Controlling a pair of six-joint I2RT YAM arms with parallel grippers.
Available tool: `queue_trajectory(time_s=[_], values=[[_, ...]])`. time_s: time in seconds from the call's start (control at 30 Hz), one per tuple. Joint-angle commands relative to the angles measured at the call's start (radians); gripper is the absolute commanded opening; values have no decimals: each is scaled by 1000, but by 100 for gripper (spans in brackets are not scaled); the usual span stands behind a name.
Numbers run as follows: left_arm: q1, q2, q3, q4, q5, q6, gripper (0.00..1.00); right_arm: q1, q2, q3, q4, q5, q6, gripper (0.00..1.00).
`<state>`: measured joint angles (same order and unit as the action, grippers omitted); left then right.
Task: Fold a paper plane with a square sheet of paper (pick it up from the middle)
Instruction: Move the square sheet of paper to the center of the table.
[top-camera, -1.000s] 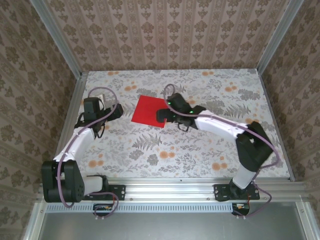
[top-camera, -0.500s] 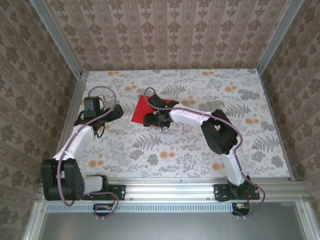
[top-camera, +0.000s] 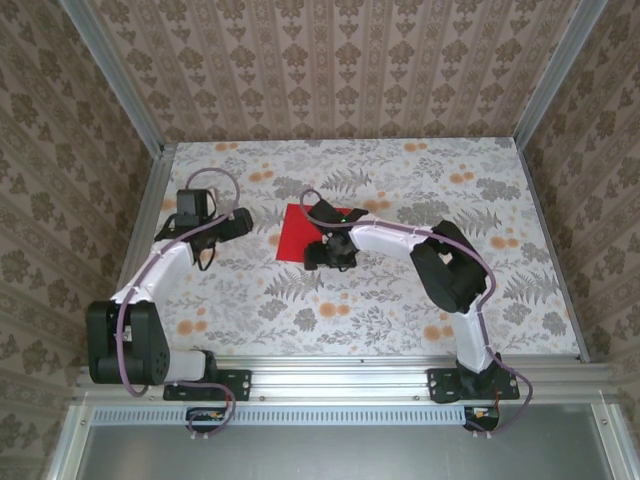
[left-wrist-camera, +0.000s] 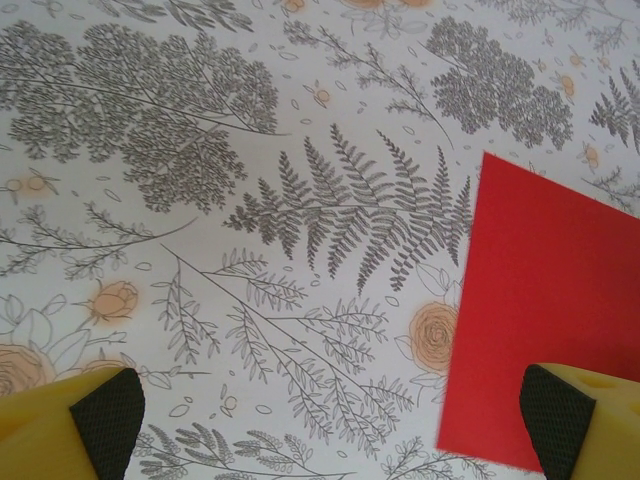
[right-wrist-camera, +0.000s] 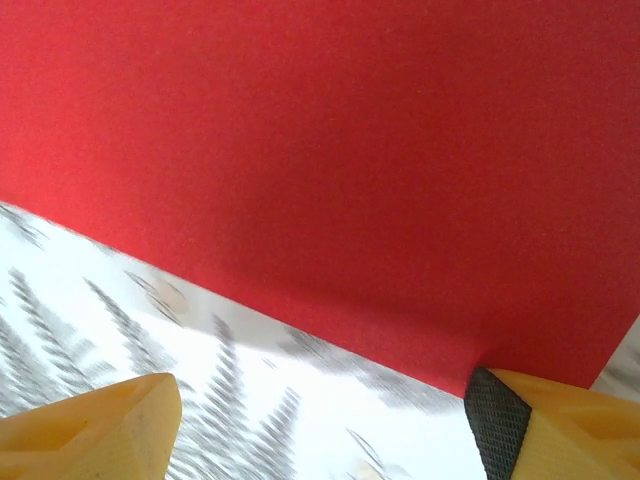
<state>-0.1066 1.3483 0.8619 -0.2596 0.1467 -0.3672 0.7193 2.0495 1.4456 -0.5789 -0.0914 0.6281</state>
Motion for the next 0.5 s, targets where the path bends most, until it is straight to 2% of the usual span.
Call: queue_trajectory(time_s=[0.0,0.17,0.27,0.37,0.47], values=[[-24,19,40,-44,19,1,100,-29,-75,-99,-102,-34,-54,79],[-63,43,57,-73,16,-34,100,-42,-187,-95,-187,63,-93,80],[-86,66,64,-101,16,-92,100,-30,-217,-37,-217,184,-34,83],[-111,88,69,-115,35,-143,99,-26,-186,-2,-202,308,86,89],[-131,109,75,-129,60,-177,99,-24,-98,73,-181,349,180,93]])
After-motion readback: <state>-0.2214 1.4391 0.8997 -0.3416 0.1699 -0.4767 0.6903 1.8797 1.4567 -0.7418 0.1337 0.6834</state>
